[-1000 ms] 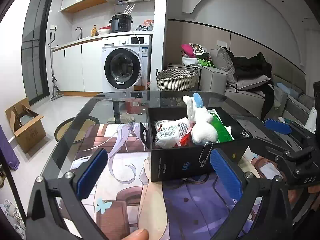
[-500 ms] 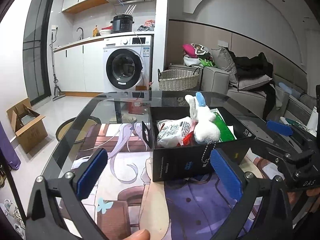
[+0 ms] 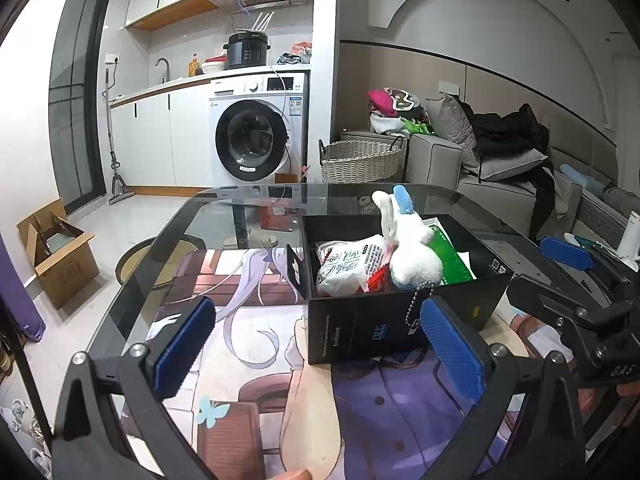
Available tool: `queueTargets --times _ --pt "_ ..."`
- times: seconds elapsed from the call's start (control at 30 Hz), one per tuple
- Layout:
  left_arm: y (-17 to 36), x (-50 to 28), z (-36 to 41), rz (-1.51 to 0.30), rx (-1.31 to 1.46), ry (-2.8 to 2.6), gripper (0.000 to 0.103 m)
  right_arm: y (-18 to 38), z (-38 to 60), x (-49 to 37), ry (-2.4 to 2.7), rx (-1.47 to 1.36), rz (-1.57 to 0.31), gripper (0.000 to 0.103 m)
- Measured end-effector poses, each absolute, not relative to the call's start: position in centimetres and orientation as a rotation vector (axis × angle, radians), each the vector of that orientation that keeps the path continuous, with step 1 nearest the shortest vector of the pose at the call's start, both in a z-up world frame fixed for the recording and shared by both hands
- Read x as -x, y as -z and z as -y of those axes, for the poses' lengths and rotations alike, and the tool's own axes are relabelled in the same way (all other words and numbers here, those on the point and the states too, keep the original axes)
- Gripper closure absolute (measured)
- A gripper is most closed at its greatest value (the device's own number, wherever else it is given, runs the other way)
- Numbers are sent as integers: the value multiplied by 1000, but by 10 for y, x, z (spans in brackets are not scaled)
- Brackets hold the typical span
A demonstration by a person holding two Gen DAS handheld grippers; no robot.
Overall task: Organize soft objects
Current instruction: 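Withdraw both open tools up and away from the box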
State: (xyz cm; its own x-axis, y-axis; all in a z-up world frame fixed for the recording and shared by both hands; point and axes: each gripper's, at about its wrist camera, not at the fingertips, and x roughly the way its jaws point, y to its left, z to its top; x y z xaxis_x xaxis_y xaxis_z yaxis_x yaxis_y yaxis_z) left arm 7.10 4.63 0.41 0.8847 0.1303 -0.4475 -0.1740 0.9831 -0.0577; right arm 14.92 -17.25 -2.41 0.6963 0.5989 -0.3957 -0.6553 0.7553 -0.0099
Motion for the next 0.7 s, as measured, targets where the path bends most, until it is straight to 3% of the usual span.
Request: queueTargets --times 0.7 --pt "-7 -69 -44 -459 91 -164 0 24 169 -149 -699 172 -390 1"
